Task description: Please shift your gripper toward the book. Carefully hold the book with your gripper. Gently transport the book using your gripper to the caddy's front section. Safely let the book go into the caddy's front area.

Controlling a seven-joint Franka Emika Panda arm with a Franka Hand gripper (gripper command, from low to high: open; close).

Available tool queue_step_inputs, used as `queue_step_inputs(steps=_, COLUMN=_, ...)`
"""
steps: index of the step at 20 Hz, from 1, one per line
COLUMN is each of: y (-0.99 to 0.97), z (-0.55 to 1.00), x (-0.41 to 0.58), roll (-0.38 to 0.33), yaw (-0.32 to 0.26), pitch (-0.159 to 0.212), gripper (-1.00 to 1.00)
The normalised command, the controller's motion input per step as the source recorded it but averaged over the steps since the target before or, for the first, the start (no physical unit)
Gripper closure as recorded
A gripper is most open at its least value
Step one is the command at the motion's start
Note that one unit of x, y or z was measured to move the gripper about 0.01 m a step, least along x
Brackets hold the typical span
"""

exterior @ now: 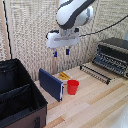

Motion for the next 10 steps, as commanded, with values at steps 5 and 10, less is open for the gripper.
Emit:
queue_step_inputs(steps=5, y=0.63, z=-0.08, x=0.24, roll=-0.096, yaw=0.053, pitch=0.0, gripper=-1.0)
queue_step_inputs(steps=10, y=0.59, z=-0.08, x=0.231, roll=-0.081, yaw=0.055, pitch=0.0, gripper=-1.0)
